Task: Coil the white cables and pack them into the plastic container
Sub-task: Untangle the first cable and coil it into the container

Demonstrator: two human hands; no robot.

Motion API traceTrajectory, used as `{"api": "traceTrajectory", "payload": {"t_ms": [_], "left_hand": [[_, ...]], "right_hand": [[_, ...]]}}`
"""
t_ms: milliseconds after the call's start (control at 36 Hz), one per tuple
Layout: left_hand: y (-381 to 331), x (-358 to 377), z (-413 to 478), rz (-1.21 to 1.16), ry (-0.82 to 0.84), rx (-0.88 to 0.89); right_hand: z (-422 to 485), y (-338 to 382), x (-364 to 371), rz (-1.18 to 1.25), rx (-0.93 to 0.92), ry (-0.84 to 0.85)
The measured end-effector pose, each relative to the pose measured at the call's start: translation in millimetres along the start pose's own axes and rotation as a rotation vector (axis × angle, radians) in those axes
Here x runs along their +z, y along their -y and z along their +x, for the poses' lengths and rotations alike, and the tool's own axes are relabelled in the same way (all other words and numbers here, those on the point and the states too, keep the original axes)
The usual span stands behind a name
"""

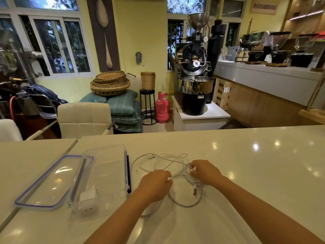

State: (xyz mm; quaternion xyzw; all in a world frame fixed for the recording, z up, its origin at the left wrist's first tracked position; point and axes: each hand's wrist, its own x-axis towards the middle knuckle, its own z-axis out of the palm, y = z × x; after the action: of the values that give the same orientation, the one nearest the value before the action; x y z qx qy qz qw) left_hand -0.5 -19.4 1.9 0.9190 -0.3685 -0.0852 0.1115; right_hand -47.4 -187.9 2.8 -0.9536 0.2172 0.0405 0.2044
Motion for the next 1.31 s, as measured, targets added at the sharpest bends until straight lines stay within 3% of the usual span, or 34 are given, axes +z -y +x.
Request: {"api": "traceTrajectory", "payload": {"t_ms": [639, 861, 1306], "left_hand": [[-19, 15, 13, 0.111, 0.074, 0.097], [-13, 25, 17, 0.184, 0.046, -0.004], [-3, 8, 15, -0.136, 0.162, -0.106]], "right_hand": [[2, -21, -13, 0.178, 0.001, 0.003], [3, -21, -14, 0.166, -0.006, -0.005], [0, -20, -17, 0.172, -0.076, -0.053]]}}
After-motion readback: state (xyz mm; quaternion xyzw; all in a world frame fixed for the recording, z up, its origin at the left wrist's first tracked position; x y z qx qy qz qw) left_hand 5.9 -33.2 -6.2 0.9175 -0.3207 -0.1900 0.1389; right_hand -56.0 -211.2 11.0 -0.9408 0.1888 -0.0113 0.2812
